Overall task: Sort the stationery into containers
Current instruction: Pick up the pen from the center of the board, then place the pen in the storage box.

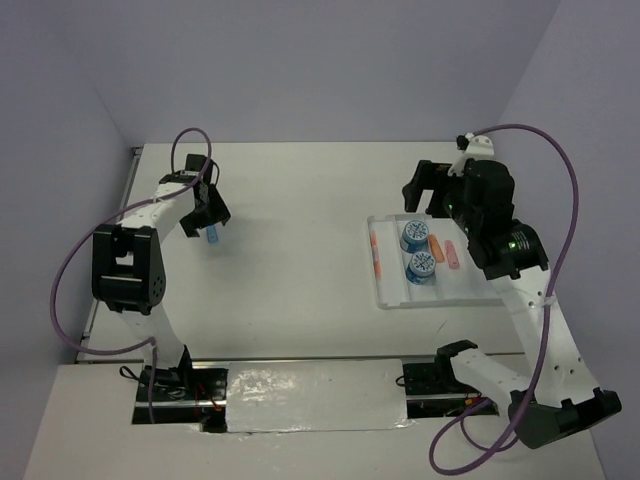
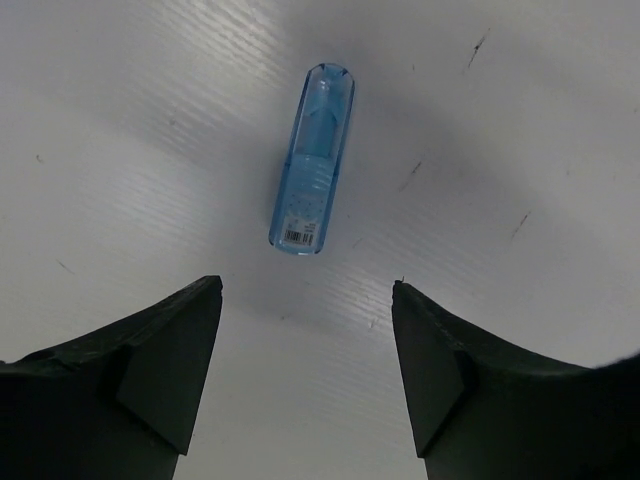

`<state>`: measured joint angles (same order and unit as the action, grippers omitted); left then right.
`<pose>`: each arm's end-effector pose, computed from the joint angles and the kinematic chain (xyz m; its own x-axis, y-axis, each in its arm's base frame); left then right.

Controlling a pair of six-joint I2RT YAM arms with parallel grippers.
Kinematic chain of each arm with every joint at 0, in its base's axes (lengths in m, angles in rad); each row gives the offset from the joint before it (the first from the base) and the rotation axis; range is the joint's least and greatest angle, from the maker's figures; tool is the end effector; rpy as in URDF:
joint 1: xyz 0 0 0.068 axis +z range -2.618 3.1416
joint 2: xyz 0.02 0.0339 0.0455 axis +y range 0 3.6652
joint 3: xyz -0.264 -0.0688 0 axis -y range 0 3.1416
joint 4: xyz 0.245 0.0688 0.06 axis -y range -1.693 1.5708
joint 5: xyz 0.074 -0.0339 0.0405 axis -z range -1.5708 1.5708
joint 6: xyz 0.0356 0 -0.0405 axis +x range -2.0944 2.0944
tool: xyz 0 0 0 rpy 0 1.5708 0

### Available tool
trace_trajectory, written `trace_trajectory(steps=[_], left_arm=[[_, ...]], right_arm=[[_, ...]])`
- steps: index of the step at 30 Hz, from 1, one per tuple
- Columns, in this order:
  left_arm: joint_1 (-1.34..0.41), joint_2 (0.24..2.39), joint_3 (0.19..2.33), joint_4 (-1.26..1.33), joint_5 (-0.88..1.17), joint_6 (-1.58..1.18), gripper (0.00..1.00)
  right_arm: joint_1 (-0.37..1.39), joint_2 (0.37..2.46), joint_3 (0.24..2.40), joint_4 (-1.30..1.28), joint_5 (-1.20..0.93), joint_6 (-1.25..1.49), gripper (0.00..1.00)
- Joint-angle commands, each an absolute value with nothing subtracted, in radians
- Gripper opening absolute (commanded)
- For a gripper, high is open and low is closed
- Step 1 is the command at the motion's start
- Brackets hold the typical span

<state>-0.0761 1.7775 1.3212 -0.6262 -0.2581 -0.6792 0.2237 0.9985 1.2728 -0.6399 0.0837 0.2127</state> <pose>0.3710 -0.0192 0.2220 -0.6563 -0.5591 -0.5066 -0.5889 0.7994 -0.1193 0.1946 0.0412 0.4204 -0.3713 0.1313 -0.9192 -0.0681 0.9834 0.1679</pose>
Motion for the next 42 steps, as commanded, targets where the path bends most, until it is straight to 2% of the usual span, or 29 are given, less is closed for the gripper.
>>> trace_trajectory(steps=[1,2,12,18,19,20,22,23,25,31,35,42], left_arm=[[-0.06,1.848,1.411,-0.636,-0.212,-0.649,0.8],[-0.06,1.87,1.445,-0.652,-0.201,-0.641,0.75],[-0.046,1.989,1.442,-0.658,-0.221,-0.667,0.72],[-0.044,2.026,1.408,-0.638,-0.23,-0.68,0.61],[-0.044,2.035,1.405,-0.635,-0.23,-0.68,0.56],[-0.046,2.04,1.404,-0.635,-0.229,-0.68,0.46],[-0.045,2.042,1.399,-0.637,-0.23,-0.681,0.37],[-0.044,2.039,1.399,-0.641,-0.233,-0.684,0.16],[-0.049,2.001,1.387,-0.641,-0.235,-0.689,0.02],[-0.17,1.714,1.193,-0.491,-0.143,-0.652,0.0],[-0.421,1.496,1.082,-0.335,-0.158,-0.614,0.0],[-0.647,1.231,0.939,-0.143,-0.054,-0.577,0.0]], right_arm=[[0.293,0.996,1.282,-0.693,0.06,0.228,1.0],[0.319,0.98,1.278,-0.687,0.037,0.232,1.0],[0.367,0.913,1.299,-0.68,-0.02,0.25,1.0],[0.377,0.896,1.301,-0.686,-0.028,0.242,1.0],[0.377,0.891,1.296,-0.686,-0.032,0.241,1.0],[0.379,0.89,1.295,-0.686,-0.04,0.241,0.99],[0.379,0.882,1.29,-0.683,-0.043,0.239,1.0],[0.379,0.879,1.287,-0.68,-0.038,0.238,0.99],[0.379,0.874,1.272,-0.667,-0.043,0.239,1.0],[0.379,0.847,1.108,-0.436,-0.192,0.34,1.0],[0.383,0.836,0.976,-0.24,-0.196,0.522,1.0],[0.458,0.905,0.857,-0.012,-0.183,0.696,1.0]])
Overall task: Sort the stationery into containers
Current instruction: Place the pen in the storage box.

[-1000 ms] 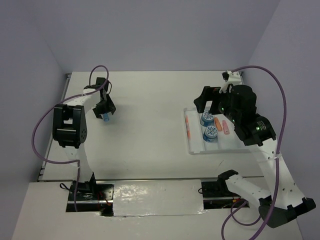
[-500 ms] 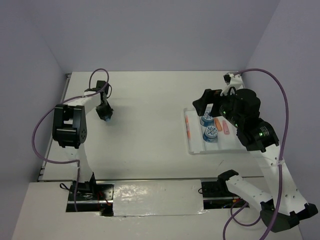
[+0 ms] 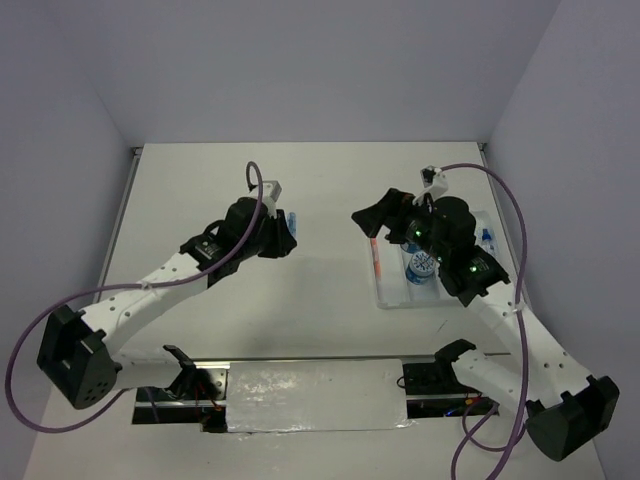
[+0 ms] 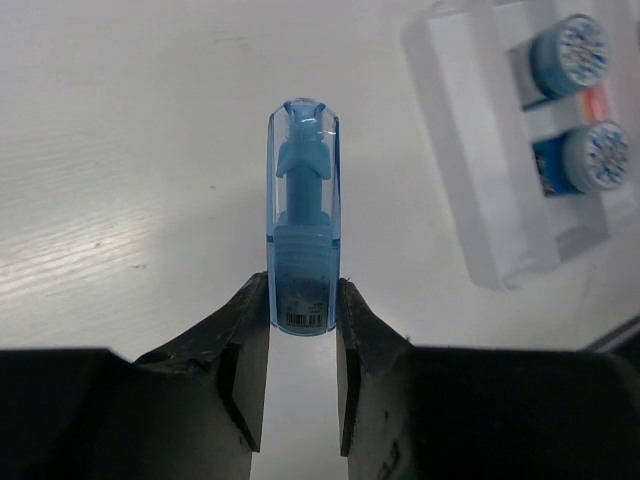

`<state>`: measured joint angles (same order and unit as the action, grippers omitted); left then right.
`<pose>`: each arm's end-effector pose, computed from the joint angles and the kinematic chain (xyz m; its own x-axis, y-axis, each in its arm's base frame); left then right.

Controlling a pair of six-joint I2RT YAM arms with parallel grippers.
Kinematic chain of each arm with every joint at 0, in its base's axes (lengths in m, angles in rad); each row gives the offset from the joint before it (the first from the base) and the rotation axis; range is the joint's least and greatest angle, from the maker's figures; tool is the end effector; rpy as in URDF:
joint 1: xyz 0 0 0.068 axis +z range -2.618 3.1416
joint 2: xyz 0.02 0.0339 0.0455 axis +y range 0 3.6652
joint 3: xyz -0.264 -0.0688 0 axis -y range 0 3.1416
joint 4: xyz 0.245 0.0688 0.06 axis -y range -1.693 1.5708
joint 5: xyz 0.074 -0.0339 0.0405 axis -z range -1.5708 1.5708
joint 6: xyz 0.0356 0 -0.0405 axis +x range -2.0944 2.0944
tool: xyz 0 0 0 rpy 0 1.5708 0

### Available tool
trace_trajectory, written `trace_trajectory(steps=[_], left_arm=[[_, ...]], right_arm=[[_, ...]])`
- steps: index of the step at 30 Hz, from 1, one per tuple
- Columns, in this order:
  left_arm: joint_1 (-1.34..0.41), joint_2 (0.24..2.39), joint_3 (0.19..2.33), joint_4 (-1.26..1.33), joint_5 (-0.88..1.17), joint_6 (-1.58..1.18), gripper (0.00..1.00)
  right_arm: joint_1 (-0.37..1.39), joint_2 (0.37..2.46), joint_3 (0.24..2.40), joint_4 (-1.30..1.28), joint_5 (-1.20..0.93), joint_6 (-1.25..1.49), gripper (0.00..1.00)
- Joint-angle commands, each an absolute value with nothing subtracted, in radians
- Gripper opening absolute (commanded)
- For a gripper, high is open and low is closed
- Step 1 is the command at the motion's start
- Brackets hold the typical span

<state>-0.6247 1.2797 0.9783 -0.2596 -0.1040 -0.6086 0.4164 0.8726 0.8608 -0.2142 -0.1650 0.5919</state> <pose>0.2363 -0.1658 0.2928 -0.6459 -0.2353 -0.7263 0.1720 0.8820 -0.4388 0.1827 0.0872 0.3484 -0.4744 0.3920 -0.7882 -0.3383 0.7455 0.5743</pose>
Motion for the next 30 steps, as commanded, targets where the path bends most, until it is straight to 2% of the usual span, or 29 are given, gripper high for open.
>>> trace_trajectory(steps=[1,6,9,10,14,19,20,21,22,23,24,25,30], left_arm=[[-0.663,1.218,0.936,-0.118,-0.034,-0.575,0.0],[-0.729,1.166,0.957,-0.055,0.028,-0.545,0.0],[-0.752,1.161,0.985,-0.049,0.057,-0.535,0.0],[-0.756,1.158,0.991,-0.045,0.063,-0.534,0.0],[-0.77,1.143,0.989,-0.029,0.089,-0.528,0.0],[-0.775,1.124,0.982,-0.035,0.086,-0.519,0.0],[-0.775,1.12,0.98,-0.04,0.083,-0.515,0.0],[-0.775,1.12,0.98,-0.046,0.066,-0.515,0.04],[-0.775,1.123,0.989,-0.057,0.052,-0.515,0.12],[-0.775,1.13,0.997,-0.07,0.042,-0.515,0.25],[-0.775,1.135,1.014,-0.098,0.029,-0.515,0.83],[-0.773,1.14,1.028,-0.118,0.006,-0.518,0.99],[-0.773,1.154,1.158,-0.331,-0.061,-0.523,0.99]], right_arm=[[0.509,0.925,0.864,-0.008,-0.161,0.696,0.99],[0.647,1.044,0.905,0.029,-0.089,0.69,0.97],[0.704,1.115,0.925,0.06,-0.072,0.693,0.89],[0.716,1.133,0.933,0.063,-0.069,0.696,0.83],[0.758,1.215,0.965,0.097,-0.048,0.686,0.74],[0.77,1.244,0.973,0.126,-0.051,0.68,0.43],[0.773,1.244,0.971,0.133,-0.052,0.68,0.28],[0.775,1.244,0.969,0.132,-0.045,0.683,0.01],[0.778,1.241,0.968,0.13,-0.041,0.68,0.0],[0.778,1.238,0.966,0.127,-0.041,0.675,0.0],[0.776,1.239,0.968,0.121,-0.041,0.666,0.0],[0.773,1.238,0.974,0.097,-0.046,0.619,0.0],[0.655,1.192,1.038,-0.073,-0.152,0.269,0.0]])
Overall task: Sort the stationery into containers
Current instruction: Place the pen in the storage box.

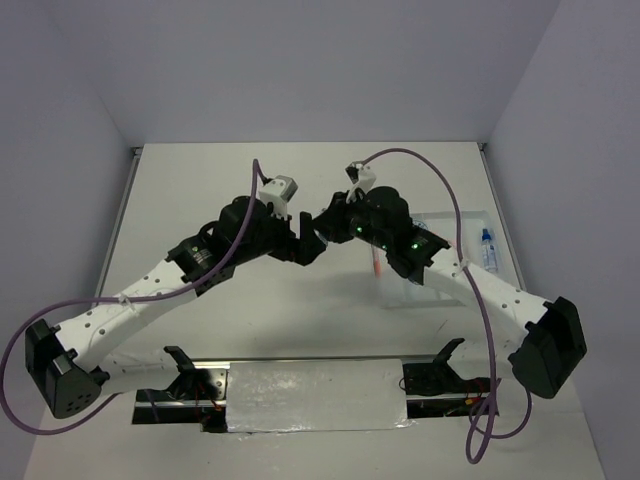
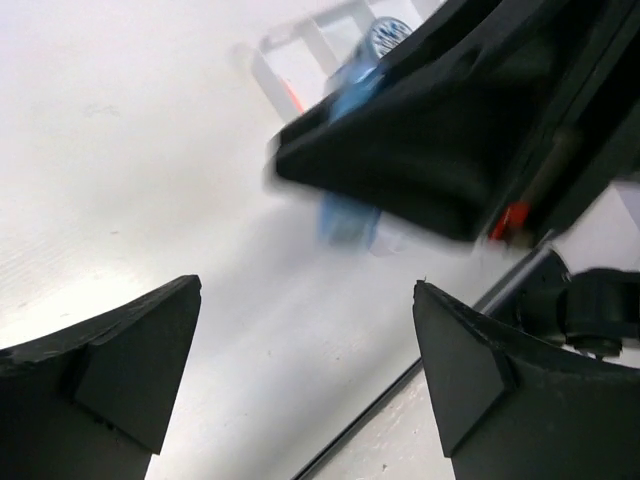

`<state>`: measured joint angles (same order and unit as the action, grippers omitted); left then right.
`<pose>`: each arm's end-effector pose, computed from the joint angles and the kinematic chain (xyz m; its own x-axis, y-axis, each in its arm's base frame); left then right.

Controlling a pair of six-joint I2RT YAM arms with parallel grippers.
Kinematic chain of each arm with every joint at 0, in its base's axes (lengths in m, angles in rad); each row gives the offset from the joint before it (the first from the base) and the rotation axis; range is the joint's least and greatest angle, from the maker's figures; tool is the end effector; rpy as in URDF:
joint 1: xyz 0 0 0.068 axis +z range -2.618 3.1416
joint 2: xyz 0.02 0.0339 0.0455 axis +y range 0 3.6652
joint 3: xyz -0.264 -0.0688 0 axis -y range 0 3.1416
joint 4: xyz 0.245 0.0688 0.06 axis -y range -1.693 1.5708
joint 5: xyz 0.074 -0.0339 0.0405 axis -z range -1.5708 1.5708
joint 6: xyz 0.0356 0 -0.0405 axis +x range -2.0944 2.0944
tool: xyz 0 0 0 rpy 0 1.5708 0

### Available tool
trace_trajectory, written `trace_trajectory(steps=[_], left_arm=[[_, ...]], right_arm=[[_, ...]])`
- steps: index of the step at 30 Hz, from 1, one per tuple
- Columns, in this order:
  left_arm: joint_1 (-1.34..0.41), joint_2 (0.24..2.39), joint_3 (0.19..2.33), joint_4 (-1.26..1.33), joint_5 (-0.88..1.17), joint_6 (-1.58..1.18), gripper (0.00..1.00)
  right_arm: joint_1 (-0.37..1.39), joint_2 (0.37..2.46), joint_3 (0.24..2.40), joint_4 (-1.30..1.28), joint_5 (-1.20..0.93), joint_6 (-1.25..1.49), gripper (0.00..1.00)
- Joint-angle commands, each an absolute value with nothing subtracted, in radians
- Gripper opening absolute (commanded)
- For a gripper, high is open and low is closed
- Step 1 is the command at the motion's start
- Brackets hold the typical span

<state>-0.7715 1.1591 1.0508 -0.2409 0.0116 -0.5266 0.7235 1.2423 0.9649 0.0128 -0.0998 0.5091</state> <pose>0.1914 -0.1867 0.3511 -0.5664 -0.1502 -0.8103 0.4862 0.7330 -0.4757 0.2169 0.1963 0.3254 -0.5273 0.1813 -0.8301 -0.5426 0.6800 0.4932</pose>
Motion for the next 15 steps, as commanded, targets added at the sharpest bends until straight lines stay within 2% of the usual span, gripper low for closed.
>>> trace_trajectory(steps=[1,3,4,8,10,15], left_arm=[[-0.773,1.152,1.179,-0.444,-0.121,-0.526,0.99],[-0.773,1.141,1.221,-0.547,-0.182,-0.531,0.99],[-0.773,1.135,1.233,-0.64,-0.216,-0.537,0.99],[-0.77,1.086,1.273,-0.839,-0.444,-0.568,0.99],[-0.767,1.063,1.282,-0.923,-0.514,-0.566,0.99],[-0.759,0.985,1.197,-0.896,-0.466,-0.483,0.99]], right_arm=[[0.571,1.171,1.046,-0.163,-0.137,0.189,0.0],[0.447,1.152,1.042,-0.228,-0.158,0.146,0.0],[0.331,1.146,1.043,-0.3,-0.158,0.111,0.0],[0.106,1.186,1.074,-0.461,0.068,0.046,0.0],[-0.025,1.247,1.106,-0.52,0.092,0.073,0.0],[-0.112,1.339,1.132,-0.515,0.116,0.118,0.0]])
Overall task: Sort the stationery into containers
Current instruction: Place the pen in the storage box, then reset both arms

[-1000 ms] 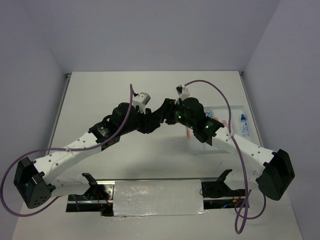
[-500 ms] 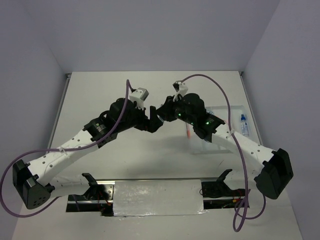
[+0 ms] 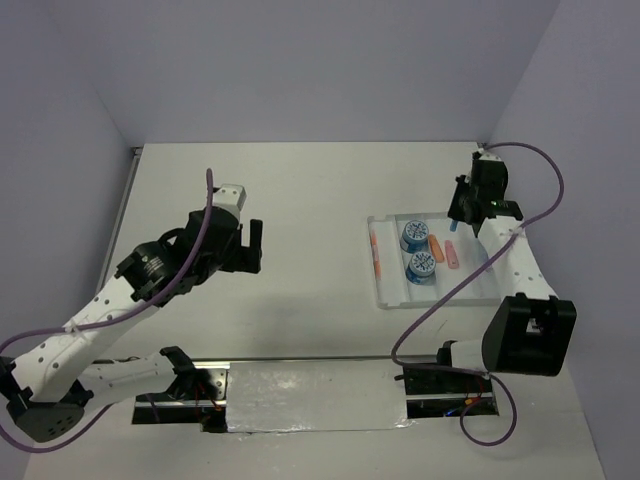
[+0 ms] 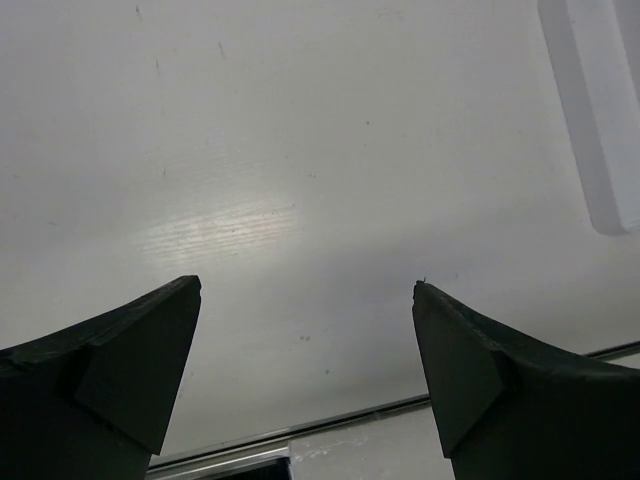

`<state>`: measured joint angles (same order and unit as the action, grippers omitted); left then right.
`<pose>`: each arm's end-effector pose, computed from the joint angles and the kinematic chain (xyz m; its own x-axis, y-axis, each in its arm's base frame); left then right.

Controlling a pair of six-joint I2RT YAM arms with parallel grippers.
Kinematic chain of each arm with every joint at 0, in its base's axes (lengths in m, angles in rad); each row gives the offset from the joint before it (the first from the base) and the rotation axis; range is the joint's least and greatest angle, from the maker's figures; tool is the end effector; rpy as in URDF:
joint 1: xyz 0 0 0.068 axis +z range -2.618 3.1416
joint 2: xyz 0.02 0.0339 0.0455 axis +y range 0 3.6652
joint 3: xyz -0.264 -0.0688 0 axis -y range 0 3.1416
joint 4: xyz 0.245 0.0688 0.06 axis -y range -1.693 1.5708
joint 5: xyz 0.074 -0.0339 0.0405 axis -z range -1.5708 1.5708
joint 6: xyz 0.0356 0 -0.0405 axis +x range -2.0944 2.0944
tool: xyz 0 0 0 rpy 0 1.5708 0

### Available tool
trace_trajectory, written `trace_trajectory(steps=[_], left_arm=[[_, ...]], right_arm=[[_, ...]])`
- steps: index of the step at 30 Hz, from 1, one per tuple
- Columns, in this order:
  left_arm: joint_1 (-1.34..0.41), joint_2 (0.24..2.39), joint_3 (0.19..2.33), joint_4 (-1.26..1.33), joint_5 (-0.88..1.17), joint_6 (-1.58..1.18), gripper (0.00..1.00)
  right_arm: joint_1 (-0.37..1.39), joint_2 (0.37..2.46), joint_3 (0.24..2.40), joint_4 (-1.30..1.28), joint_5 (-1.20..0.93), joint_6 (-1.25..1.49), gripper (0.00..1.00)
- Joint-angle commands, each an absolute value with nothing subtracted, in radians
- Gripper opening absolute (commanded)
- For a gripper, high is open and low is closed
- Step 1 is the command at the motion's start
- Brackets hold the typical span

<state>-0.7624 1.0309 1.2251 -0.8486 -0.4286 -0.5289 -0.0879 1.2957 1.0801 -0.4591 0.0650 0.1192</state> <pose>0.1531 -0.1257 0.3814 -0.5767 -0.0839 -0.8126 0.1144 0.9766 -0.1819 0.2847 -0.0274 0.3054 -0.6014 0.1721 -0.7802 0.2111 0.9760 0.0526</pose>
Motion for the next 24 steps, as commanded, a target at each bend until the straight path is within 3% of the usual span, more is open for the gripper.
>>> trace_trajectory(steps=[1,4,7,8,10,15,16,18,19,21,22,24], left_arm=[[-0.756,0.959,1.18,-0.887,-0.472,-0.48,0.99],[-0.753,0.931,1.111,-0.85,-0.511,-0.476,0.99],[-0.738,0.937,1.068,-0.833,-0.522,-0.472,0.99],[-0.732,0.942,1.056,-0.83,-0.515,-0.469,0.99],[-0.716,0.954,1.048,-0.818,-0.492,-0.468,0.99],[-0.655,0.988,1.048,-0.807,-0.466,-0.459,0.99],[-0.646,0.995,1.049,-0.801,-0.456,-0.453,0.99],[-0.606,1.005,1.049,-0.793,-0.446,-0.446,0.99],[-0.592,1.006,1.054,-0.785,-0.434,-0.448,0.99],[-0.543,1.018,1.066,-0.784,-0.433,-0.462,0.99],[-0.526,1.026,1.089,-0.787,-0.442,-0.471,0.99],[-0.474,1.045,1.123,-0.807,-0.485,-0.497,0.99]], right_arm=[[-0.121,1.363,1.131,-0.499,0.107,0.126,0.0],[-0.138,1.416,1.137,-0.485,0.078,0.144,0.03],[-0.138,1.456,1.137,-0.495,0.107,0.149,0.15],[-0.14,1.46,1.131,-0.492,0.113,0.152,0.28],[-0.14,1.463,1.115,-0.477,0.103,0.16,0.29],[-0.14,1.451,1.092,-0.466,0.097,0.175,0.44],[-0.138,1.45,1.091,-0.468,0.112,0.175,0.54],[-0.138,1.431,1.104,-0.492,0.114,0.179,0.59],[-0.14,1.418,1.111,-0.5,0.1,0.184,0.67],[-0.138,1.338,1.12,-0.515,0.059,0.196,0.71],[-0.132,1.301,1.121,-0.521,0.028,0.201,0.99],[-0.109,1.148,1.115,-0.529,-0.043,0.213,1.0]])
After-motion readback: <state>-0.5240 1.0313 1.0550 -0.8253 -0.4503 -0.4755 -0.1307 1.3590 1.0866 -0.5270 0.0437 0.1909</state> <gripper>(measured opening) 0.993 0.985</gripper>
